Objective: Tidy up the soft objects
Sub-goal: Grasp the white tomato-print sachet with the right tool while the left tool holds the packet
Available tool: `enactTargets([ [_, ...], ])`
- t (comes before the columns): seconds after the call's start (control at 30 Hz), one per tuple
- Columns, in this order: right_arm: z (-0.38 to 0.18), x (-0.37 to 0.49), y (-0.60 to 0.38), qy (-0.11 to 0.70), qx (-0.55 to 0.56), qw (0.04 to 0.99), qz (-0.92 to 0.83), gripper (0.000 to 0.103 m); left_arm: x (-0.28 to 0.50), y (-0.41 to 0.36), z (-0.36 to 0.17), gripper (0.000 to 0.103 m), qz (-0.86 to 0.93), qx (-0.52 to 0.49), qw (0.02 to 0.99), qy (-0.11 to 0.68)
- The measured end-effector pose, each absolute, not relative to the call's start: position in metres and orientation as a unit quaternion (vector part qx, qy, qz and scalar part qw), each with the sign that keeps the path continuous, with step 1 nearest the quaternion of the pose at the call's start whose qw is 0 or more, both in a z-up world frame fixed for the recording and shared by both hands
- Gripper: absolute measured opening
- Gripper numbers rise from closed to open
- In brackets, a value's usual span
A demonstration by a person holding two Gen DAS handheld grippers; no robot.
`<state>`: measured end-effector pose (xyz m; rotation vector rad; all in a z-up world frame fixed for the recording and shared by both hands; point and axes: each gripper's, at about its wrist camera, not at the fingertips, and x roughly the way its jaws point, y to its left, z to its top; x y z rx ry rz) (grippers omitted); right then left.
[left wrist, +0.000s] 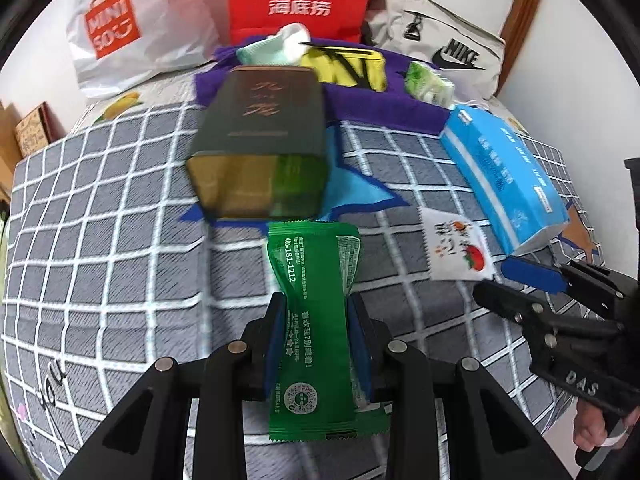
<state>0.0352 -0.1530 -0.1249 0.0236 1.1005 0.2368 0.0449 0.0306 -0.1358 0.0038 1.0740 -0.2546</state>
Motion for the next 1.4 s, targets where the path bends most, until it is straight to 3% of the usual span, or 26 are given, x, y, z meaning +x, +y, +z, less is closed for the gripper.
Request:
enactTargets([
  [0.2, -0.133, 0.046, -0.135, 0.52, 0.007, 0.848, 0.104, 0.044, 0.045, 0.056, -0.145, 0.029, -0.108, -0.023, 0.848, 0.518],
  [0.47, -0.139, 0.059, -0.125, 0.522, 0.021, 0.848, 0.087, 0.057, 0.045, 0.061, -0.145, 0.03, -0.113, -0.026, 0.849, 0.516],
  [0.6, -0.143, 0.065, -0.117, 0.516, 0.005, 0.854, 0.068, 0.057, 0.045, 0.062, -0.145, 0.03, -0.114, -0.03, 0.849, 0.515],
  [0.67, -0.144, 0.066, -0.115, 0.51, -0.01, 0.858, 0.062, 0.049, 0.045, 0.062, -0.146, 0.03, -0.116, -0.032, 0.849, 0.514],
  [0.73, -0.144, 0.064, -0.113, 0.504, -0.031, 0.861, 0.06, 0.017, 0.044, 0.063, -0.146, 0.031, -0.116, -0.034, 0.85, 0.513],
  [0.77, -0.143, 0.063, -0.113, 0.505, -0.035, 0.86, 0.067, 0.01, 0.044, 0.063, -0.146, 0.031, -0.116, -0.034, 0.85, 0.513],
  [0.8, -0.143, 0.06, -0.112, 0.508, -0.037, 0.857, 0.077, 0.006, 0.044, 0.063, -0.146, 0.031, -0.115, -0.034, 0.85, 0.513],
  [0.97, -0.132, 0.048, -0.113, 0.515, -0.041, 0.847, 0.123, 0.007, 0.043, 0.063, -0.146, 0.032, -0.117, -0.037, 0.85, 0.512],
  [1.0, -0.129, 0.048, -0.114, 0.512, -0.031, 0.849, 0.13, 0.011, 0.043, 0.063, -0.146, 0.032, -0.117, -0.038, 0.85, 0.511],
  [1.07, -0.125, 0.054, -0.117, 0.504, -0.026, 0.854, 0.124, 0.036, 0.043, 0.064, -0.145, 0.032, -0.119, -0.039, 0.85, 0.512],
  [1.1, -0.123, 0.058, -0.118, 0.498, -0.027, 0.859, 0.117, 0.055, 0.043, 0.064, -0.145, 0.032, -0.12, -0.04, 0.849, 0.512],
  [1.13, -0.121, 0.061, -0.118, 0.49, -0.027, 0.864, 0.111, 0.061, 0.044, 0.065, -0.145, 0.032, -0.121, -0.041, 0.849, 0.513],
  [1.4, -0.134, 0.094, -0.112, 0.493, -0.025, 0.865, 0.093, 0.061, 0.046, 0.067, -0.146, 0.032, -0.126, -0.047, 0.845, 0.517],
])
